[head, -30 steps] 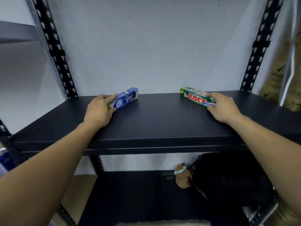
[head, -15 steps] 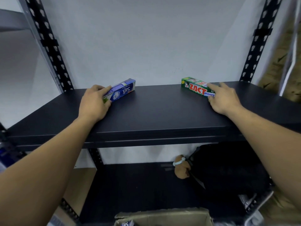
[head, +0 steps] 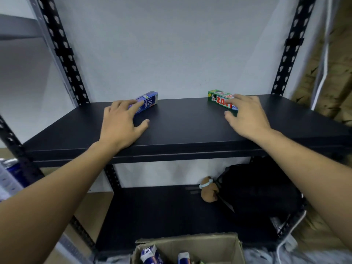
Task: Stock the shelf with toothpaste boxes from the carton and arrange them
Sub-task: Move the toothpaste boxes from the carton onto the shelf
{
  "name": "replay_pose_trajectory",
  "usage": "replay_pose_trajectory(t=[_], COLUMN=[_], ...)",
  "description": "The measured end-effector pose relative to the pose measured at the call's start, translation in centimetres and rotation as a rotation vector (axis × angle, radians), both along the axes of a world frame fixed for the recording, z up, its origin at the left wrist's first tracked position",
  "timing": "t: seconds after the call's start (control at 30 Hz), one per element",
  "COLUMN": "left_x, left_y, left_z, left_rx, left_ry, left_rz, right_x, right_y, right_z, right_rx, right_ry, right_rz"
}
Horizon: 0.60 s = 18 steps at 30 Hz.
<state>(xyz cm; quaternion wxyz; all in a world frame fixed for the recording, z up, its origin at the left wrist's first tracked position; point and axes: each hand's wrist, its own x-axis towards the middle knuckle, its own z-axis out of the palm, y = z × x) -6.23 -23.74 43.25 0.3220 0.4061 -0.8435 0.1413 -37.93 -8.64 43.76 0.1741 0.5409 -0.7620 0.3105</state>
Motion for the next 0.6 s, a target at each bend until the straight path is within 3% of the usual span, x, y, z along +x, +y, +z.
replay_pose_trajectory(t=[0.3,0.6], left_x=[-0.9,0.7], left_y=[10.2,15.6], left_z=[-1.3,-8.6], left_rx=[0.042,0.049], left_ry=[0.026,-0.073], left_rz=[-0.19,-0.219], right_x=[7.5,12.5], right_y=[5.3,9.1], right_z=[-2.8,-10.8], right_rx=[-0.106,-0.118], right_ry=[-0.008,0.006], right_rz=[0.205,0.304])
